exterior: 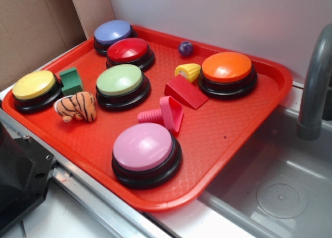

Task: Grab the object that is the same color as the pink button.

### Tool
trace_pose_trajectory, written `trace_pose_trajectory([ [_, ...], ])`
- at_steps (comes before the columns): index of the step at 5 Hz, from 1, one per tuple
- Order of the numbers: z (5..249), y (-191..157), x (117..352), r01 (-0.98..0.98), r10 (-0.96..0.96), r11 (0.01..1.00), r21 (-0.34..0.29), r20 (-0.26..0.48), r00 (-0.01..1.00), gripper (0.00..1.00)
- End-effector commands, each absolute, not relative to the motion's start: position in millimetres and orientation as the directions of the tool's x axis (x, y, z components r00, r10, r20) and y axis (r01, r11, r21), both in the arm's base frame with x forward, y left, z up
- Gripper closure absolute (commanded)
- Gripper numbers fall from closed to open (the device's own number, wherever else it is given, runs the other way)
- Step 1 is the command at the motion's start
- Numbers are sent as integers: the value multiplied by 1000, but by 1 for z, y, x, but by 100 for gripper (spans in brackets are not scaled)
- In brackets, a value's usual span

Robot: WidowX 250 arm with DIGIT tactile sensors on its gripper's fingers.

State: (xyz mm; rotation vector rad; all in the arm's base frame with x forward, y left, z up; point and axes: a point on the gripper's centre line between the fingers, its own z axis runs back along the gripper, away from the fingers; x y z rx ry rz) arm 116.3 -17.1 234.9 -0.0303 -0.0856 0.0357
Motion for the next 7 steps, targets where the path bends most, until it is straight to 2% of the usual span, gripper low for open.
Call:
trace_pose_trajectory([
  [1,235,-17,116,-34,37,999,-32,85,996,0],
  [2,226,-27,129,-119,126,992,-50,156,980,0],
  [3,214,-38,147,-189,196,981,-54,192,962,0],
  [5,176,-74,191,-355,356,933,-54,274,894,0],
  [6,150,-83,205,-429,426,902,-57,286,858,0],
  [7,117,-88,220,-525,524,848,-68,254,813,0],
])
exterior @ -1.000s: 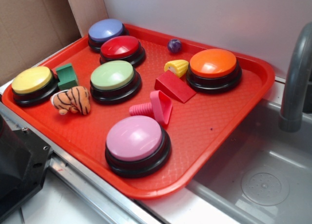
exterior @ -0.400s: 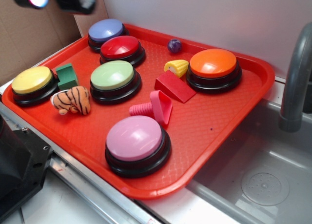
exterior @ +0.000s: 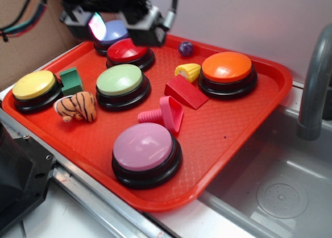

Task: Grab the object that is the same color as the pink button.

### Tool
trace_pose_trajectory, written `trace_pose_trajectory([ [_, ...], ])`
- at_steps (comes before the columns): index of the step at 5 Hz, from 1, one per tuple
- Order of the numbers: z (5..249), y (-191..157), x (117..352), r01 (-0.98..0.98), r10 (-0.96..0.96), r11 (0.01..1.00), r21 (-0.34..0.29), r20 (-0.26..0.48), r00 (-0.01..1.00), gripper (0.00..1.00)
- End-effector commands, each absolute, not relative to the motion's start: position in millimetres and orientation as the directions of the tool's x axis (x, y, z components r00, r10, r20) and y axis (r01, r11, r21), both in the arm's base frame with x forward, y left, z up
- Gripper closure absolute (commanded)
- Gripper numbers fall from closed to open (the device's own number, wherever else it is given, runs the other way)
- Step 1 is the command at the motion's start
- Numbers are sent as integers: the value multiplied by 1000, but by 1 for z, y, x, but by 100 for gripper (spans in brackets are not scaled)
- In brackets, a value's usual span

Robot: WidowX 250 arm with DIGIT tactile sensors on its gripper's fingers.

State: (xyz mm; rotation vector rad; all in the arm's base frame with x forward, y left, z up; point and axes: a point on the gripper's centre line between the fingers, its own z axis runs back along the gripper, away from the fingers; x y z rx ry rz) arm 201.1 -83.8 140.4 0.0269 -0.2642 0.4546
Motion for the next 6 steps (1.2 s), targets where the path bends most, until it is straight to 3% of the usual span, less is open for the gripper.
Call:
trace_pose_trajectory([
  [1,86,-96,234,-537,537,841,-67,228,812,0],
  [2,58,-101,242,-529,530,846,-60,185,827,0],
  [4,38,-105,245,-526,529,848,-62,109,841,0],
  [5,39,-108,245,-537,538,842,-48,128,833,100],
  [6,40,-110,245,-535,537,843,-47,125,834,100],
])
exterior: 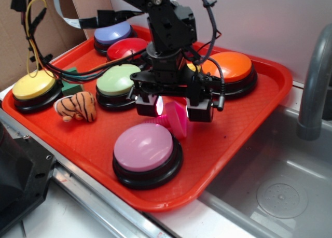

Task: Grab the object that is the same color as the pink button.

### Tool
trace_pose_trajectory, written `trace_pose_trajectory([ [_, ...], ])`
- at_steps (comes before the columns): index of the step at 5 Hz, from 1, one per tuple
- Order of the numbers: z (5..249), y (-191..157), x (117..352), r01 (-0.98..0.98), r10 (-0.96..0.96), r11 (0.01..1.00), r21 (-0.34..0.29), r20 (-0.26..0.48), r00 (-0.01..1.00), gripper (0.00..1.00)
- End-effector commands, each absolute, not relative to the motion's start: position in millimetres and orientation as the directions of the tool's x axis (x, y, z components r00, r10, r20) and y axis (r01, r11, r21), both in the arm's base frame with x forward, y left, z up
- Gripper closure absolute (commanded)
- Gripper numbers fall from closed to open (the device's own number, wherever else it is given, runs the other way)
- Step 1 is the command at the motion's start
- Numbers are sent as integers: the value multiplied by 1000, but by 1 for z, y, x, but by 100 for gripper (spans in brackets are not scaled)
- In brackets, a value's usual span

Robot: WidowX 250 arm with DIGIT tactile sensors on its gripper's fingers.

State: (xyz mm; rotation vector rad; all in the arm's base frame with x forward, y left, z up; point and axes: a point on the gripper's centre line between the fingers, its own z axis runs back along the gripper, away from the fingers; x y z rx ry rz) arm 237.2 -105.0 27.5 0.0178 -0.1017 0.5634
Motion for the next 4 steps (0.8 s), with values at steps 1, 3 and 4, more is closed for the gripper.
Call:
trace_pose_trajectory([
  [1,42,-111,245,-541,541,840,-37,129,831,100],
  [3,61,-107,243,-557,545,830,18,183,818,100],
  [4,80,-103,242,-522,506,853,28,203,838,100],
])
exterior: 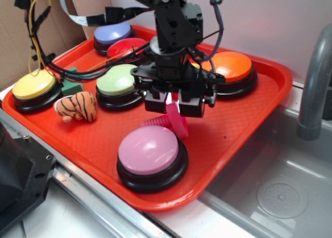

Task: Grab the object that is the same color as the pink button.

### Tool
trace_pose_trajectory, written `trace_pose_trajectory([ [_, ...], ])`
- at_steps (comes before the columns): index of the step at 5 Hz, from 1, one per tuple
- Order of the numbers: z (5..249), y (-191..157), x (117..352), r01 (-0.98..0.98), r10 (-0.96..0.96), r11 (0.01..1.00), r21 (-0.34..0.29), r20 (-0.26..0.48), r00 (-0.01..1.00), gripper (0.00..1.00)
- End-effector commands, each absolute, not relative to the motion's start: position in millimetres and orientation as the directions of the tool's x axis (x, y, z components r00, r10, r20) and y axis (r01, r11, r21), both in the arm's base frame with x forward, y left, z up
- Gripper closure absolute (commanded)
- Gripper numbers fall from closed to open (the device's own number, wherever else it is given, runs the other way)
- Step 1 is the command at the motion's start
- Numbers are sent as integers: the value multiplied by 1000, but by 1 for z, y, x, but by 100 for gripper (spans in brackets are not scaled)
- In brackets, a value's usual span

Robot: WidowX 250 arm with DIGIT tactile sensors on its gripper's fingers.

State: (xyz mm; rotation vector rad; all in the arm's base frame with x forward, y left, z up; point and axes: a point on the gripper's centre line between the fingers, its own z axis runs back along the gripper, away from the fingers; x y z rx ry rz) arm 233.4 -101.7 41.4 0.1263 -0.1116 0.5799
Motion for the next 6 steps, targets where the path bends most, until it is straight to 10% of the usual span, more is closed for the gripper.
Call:
trace_pose_trajectory([
  [1,106,-98,241,-416,411,909,-8,178,894,100],
  [3,162,-80,226,-172,184,978,-117,99,978,100],
  [6,198,-37,177,-126,171,970,-209,219,961,100],
])
